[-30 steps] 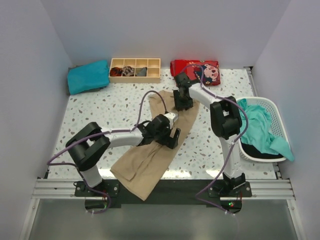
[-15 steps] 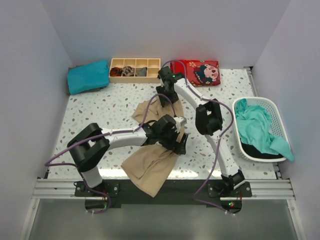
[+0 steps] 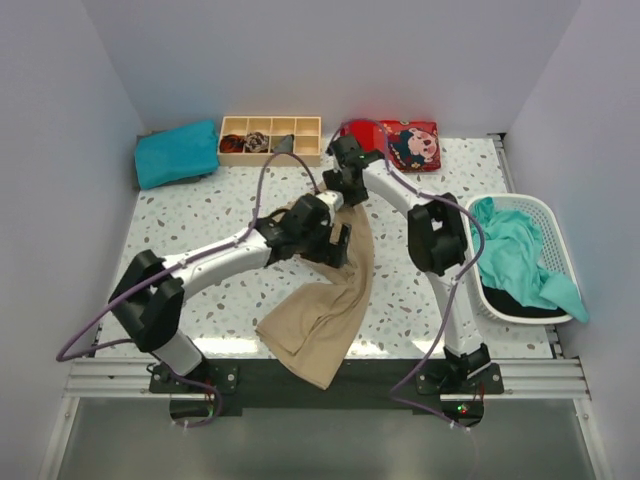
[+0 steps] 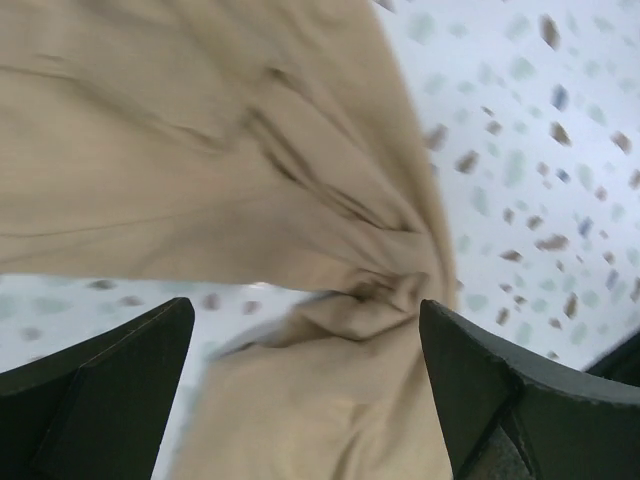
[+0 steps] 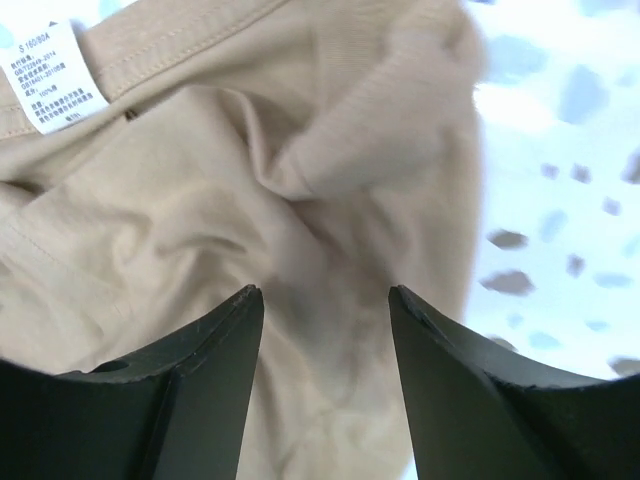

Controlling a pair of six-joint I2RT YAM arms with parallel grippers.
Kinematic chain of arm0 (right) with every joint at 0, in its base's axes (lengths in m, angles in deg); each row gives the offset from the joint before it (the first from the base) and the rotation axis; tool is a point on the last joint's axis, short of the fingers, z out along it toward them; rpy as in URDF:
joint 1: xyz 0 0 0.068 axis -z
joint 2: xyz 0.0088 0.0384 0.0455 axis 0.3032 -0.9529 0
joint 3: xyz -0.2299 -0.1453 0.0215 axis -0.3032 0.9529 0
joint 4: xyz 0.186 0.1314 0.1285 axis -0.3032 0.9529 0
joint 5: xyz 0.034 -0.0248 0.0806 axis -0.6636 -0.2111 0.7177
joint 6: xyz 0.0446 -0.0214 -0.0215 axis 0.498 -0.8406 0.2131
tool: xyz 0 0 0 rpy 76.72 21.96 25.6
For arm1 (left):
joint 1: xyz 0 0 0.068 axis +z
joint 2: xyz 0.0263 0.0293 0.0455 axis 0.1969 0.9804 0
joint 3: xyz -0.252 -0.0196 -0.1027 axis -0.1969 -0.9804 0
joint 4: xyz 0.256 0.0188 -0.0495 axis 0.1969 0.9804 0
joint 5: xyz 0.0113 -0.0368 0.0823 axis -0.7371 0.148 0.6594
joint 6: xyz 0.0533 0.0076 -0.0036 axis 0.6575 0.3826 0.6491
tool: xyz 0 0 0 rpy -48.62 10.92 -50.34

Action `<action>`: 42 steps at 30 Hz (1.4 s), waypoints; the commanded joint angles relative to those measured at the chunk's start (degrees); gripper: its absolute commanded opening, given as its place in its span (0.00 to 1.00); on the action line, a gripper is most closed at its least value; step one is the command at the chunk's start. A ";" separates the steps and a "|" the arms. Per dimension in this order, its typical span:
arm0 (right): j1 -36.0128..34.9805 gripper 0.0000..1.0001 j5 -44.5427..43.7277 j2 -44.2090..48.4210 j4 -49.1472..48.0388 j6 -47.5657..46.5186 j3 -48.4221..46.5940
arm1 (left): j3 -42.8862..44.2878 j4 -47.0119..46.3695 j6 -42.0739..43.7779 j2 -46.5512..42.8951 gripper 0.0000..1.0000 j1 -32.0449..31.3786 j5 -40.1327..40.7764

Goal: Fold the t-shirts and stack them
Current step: Rotate the tshirt 90 degrees

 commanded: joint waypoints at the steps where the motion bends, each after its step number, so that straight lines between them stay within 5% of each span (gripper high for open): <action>1: 1.60 0.58 -2.81 11.82 -5.67 -2.13 3.31 | 0.58 3.96 4.16 -5.75 1.00 6.34 11.39; 16: 1.60 0.58 1.49 39.69 -9.53 3.84 39.05 | 0.05 -14.74 6.72 9.09 1.00 11.45 2.18; 22: 1.42 0.58 1.66 45.22 -10.23 4.63 50.05 | 2.68 -19.68 6.63 7.78 1.00 11.80 -3.54; 33: 1.51 0.57 2.28 47.25 -11.73 6.30 54.12 | 5.41 -33.38 2.32 15.58 1.00 13.29 -11.62; 42: -0.68 0.57 17.73 50.41 -11.12 6.48 57.27 | 12.08 -22.50 6.36 25.08 1.00 15.05 -4.59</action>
